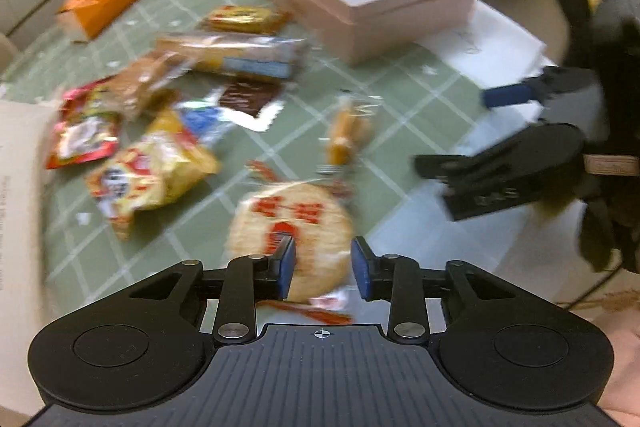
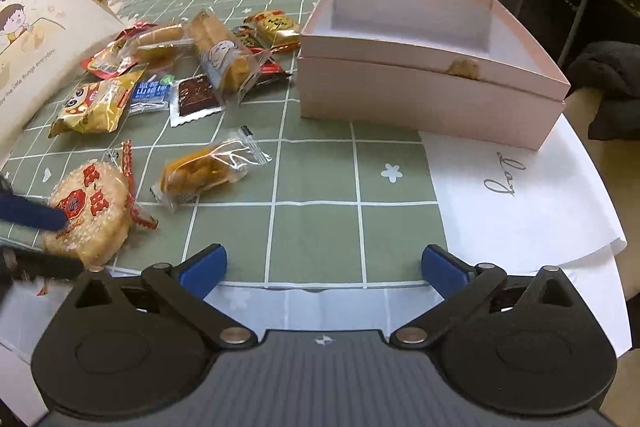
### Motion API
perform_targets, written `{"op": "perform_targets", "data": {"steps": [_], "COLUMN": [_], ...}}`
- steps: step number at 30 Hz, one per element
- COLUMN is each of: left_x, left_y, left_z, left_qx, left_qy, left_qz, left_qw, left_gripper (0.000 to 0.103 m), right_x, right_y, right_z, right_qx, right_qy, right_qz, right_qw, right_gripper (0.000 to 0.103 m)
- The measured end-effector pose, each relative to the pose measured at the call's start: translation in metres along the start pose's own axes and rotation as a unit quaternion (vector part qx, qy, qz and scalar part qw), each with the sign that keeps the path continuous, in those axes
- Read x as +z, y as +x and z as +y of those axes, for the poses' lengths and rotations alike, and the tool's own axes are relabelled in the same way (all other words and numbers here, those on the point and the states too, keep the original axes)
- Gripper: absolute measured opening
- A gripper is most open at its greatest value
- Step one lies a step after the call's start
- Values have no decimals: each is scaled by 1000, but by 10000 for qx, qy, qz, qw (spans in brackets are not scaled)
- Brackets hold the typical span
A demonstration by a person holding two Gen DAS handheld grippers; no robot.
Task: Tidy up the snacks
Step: 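Lower the left tool over the rice cracker while the right tool approaches the small orange packet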
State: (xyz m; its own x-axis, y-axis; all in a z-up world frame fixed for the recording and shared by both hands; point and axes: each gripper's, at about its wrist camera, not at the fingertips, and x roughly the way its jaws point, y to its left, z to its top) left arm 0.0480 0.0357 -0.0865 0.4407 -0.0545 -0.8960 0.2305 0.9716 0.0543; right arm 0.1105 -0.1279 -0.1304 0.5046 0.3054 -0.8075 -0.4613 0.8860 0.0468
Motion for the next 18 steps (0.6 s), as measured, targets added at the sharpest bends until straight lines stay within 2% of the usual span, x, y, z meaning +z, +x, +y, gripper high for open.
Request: {"op": "perform_targets", "data": {"steps": [5, 14, 16, 18], "left_x": [2, 2, 1, 0], "left_y": [6, 8, 9, 9], "left_z": [3, -12, -14, -16], "left_qx": [-122, -358, -447, -412], "left_qy": [103, 542, 627, 734], "left_qz": [119, -79, -67, -73], "left_qw": [9998, 9979, 9970, 9964], "left_gripper": [36, 36, 42, 43], "right_x": [-3, -7, -7, -5], "right_y": [-1, -1, -1, 0], "right_z": [0, 2, 2, 1], "right_qx": [-15, -93, -90, -66], "right_qy": [21, 102, 91, 63], "right_qz": [-121, -288, -271, -234], "right_qw": [9999, 9995, 9996, 9997], "right_gripper": [103, 103, 103, 103]}}
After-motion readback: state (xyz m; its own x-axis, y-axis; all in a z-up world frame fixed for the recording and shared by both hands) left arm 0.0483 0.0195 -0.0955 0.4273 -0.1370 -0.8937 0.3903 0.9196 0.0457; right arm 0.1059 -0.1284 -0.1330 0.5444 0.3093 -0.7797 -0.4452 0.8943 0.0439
